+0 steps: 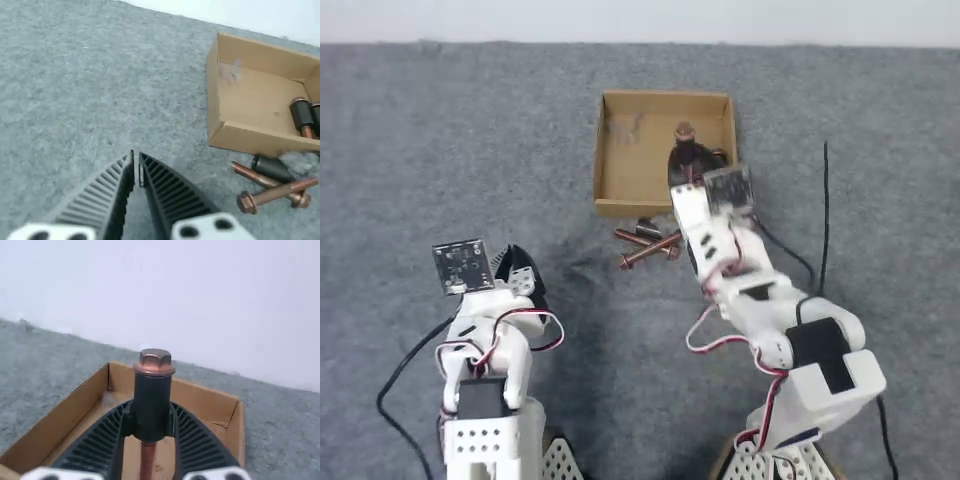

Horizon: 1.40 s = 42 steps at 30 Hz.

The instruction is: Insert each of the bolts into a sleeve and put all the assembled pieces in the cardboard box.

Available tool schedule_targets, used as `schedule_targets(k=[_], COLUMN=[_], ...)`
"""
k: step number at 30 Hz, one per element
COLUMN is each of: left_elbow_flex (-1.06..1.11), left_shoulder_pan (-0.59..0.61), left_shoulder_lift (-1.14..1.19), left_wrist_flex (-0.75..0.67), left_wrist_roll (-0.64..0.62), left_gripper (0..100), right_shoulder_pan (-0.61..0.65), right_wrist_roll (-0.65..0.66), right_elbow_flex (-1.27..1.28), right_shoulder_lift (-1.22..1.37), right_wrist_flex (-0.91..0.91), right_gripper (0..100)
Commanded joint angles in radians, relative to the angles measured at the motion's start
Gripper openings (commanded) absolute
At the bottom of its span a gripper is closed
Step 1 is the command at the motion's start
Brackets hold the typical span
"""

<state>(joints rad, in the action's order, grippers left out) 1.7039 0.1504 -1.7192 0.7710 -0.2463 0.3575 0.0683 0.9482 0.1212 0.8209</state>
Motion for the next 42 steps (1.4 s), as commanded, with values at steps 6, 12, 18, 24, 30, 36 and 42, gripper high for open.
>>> schedule_targets(k=[6,12,18,24,30,36,42], left_elbow_flex=[-0.015,-0.015,-0.015,-0.015,-0.015,-0.015,-0.015], left_shoulder_pan=[-0.02,-0.02,-0.02,-0.018,-0.018,-0.017,-0.017], left_shoulder_lift=[-0.014,-0.014,-0.014,-0.014,-0.014,-0.014,-0.012], left_wrist_flex=[0.011,0.011,0.011,0.011,0.011,0.011,0.011], left_wrist_roll=[0.052,0.052,0.052,0.052,0.052,0.052,0.052], left_gripper=[1,1,1,1,1,1,1], right_shoulder_pan=[-0.015,-0.018,-0.018,-0.036,-0.051,-0.053,-0.048], right_wrist_roll=[0.009,-0.075,-0.103,-0.104,-0.104,-0.104,-0.104], right_elbow_flex=[-0.529,-0.842,-1.076,-1.257,-1.363,-1.376,-1.376], right_shoulder_lift=[-0.053,0.081,0.229,0.355,0.44,0.443,0.38], right_wrist_flex=[-0.817,-1.176,-1.449,-1.666,-1.767,-1.788,-1.802], right_gripper=[0.6,0.6,0.6,0.6,1.7,11.2,11.1])
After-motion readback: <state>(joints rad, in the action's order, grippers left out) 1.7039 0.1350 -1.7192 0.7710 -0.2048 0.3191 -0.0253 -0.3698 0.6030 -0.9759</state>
